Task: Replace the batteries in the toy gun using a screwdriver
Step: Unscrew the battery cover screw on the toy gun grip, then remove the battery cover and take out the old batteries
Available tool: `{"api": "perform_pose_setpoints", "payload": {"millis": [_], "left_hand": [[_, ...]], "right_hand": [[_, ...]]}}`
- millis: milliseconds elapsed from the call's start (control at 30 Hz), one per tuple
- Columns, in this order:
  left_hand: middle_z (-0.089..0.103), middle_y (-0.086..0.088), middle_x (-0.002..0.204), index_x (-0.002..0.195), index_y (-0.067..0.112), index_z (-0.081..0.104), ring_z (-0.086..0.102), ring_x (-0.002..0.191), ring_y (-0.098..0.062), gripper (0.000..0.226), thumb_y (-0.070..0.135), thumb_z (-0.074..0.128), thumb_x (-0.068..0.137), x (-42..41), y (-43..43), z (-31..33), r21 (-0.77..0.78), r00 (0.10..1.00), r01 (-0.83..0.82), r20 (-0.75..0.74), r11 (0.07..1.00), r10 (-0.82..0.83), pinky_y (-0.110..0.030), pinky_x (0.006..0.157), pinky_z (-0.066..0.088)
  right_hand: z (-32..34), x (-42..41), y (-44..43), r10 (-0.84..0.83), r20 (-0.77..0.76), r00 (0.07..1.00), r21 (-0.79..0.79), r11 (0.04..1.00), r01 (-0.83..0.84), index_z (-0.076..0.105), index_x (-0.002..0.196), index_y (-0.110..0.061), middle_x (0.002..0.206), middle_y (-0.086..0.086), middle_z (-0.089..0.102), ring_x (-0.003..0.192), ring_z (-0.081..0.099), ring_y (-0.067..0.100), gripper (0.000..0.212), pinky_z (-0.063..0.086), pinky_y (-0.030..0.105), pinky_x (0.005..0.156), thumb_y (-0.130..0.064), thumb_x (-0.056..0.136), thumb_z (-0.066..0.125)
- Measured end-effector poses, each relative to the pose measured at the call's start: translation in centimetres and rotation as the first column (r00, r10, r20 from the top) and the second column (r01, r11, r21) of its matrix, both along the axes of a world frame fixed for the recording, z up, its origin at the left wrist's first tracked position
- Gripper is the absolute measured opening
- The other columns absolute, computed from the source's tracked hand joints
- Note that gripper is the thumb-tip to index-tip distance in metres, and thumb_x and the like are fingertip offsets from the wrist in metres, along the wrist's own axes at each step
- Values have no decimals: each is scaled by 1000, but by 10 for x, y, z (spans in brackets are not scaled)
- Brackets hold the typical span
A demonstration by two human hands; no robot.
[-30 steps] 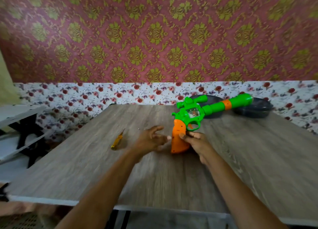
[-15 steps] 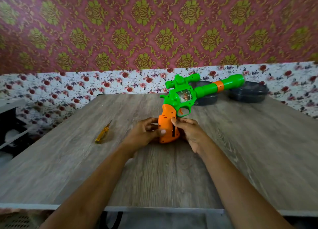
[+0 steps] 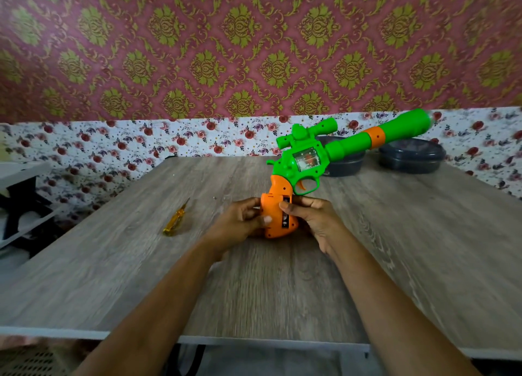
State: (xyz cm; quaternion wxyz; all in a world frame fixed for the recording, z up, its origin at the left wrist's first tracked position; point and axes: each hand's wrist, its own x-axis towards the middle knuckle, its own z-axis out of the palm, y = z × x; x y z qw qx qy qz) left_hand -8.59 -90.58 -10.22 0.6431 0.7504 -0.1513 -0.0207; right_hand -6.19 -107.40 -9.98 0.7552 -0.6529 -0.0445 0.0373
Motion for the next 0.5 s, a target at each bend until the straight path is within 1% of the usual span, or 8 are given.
{"api": "perform_pose_setpoints", "payload": {"millis": [133,267,333,400,500], "left_hand": [[68,-6,105,121,11,54,69,87,-6,32,-1,53,91,0,1,1,-16,1000,19,-6,1000,-19,-21,76,56],[67,-5,101,120,10,52,69,82,-4,31,-3,51,92,-1,2,1,-30,1000,5,-7,1000,-5,-19,70,55],[68,-8,101,121,9,53,69,82,-5,31,-1,52,92,-1,3,1,-23,1000,-8,-11,1000,8,-21,71,56],[68,-9,102,118,11,55,69,84,-8,29,1,55,91,-1,4,1,-19,999,-24,-22,1000,23,-23,73,57],[67,-4,99,106,12,58,67,86,-13,21,1,61,87,-1,4,3,-56,994,-105,-46,993,103,-24,70,58]], "right_hand": [[0,0,-2,17,11,1000,13,1000,-18,71,93,-15,94,6,71,94,65,23,25,50,36,89,-12,69,76],[1,-2,-2,73,33,997,42,996,-74,66,105,-5,91,6,69,83,65,17,28,53,29,77,-9,78,68],[0,-2,-1,79,53,995,30,996,-81,67,102,-8,94,7,69,87,65,20,24,52,33,83,-7,77,68],[1,-2,0,39,51,998,19,999,-40,68,99,-8,95,9,69,92,64,23,23,50,37,90,-6,75,70],[2,0,1,-12,27,1000,14,1000,12,66,105,-1,90,8,69,89,63,23,31,50,39,92,-4,74,70]]}}
